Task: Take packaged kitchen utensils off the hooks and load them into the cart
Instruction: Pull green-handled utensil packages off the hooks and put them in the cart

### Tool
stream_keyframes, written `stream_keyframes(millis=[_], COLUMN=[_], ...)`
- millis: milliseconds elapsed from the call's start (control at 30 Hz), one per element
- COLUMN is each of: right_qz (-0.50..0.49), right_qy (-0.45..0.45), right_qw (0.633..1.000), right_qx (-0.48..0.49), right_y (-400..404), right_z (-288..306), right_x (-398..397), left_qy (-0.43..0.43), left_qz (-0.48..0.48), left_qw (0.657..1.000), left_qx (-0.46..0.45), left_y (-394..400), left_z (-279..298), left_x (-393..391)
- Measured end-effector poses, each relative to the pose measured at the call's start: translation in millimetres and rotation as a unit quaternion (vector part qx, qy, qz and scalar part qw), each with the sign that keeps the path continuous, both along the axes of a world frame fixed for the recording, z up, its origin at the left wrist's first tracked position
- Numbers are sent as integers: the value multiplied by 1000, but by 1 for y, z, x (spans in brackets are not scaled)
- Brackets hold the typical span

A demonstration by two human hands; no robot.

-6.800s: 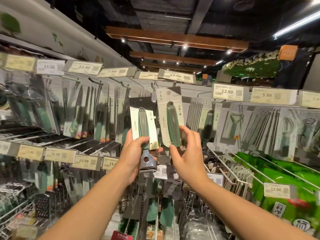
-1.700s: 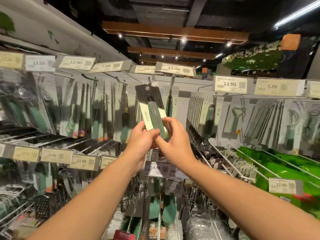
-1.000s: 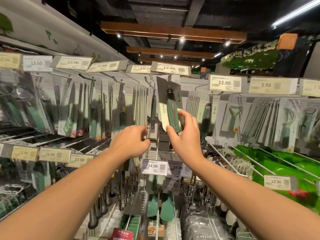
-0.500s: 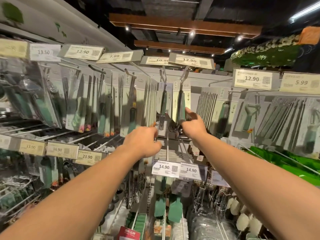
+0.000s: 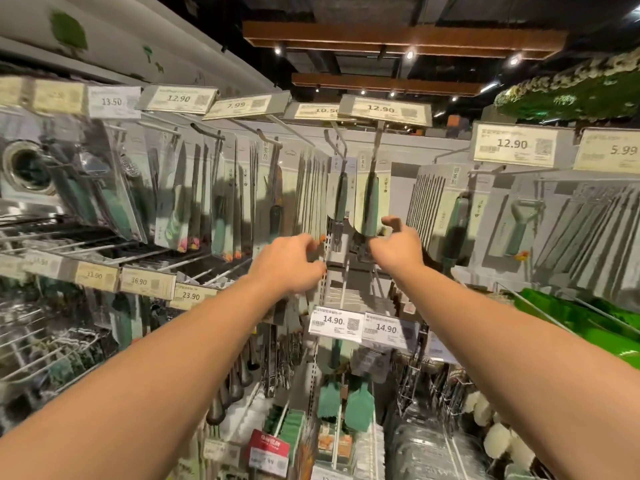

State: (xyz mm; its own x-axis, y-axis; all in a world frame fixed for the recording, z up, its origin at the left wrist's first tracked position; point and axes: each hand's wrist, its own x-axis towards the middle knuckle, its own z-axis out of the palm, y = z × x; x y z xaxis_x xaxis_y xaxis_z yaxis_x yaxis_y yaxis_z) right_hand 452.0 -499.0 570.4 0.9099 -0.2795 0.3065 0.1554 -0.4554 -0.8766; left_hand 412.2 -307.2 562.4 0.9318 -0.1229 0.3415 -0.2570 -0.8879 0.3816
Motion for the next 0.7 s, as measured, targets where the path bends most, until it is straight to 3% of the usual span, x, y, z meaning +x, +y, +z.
stream_keyframes(millis=[133, 467, 700], right_qz=[9, 199, 354], right_qy=[-17, -39, -12], right_qw=[997, 979, 931], right_qx=[-78, -27, -91], right_y=[2, 35, 101], right_z=[2, -18, -59], right_x=[-31, -130, -227], left_qy=[-7, -44, -21], left_qz=[45, 215, 354], left_qw=[999, 975, 934], left_qx=[-15, -23, -49], left_y=[-7, -2, 42], left_z=[0, -24, -74], left_x=[-25, -154, -295])
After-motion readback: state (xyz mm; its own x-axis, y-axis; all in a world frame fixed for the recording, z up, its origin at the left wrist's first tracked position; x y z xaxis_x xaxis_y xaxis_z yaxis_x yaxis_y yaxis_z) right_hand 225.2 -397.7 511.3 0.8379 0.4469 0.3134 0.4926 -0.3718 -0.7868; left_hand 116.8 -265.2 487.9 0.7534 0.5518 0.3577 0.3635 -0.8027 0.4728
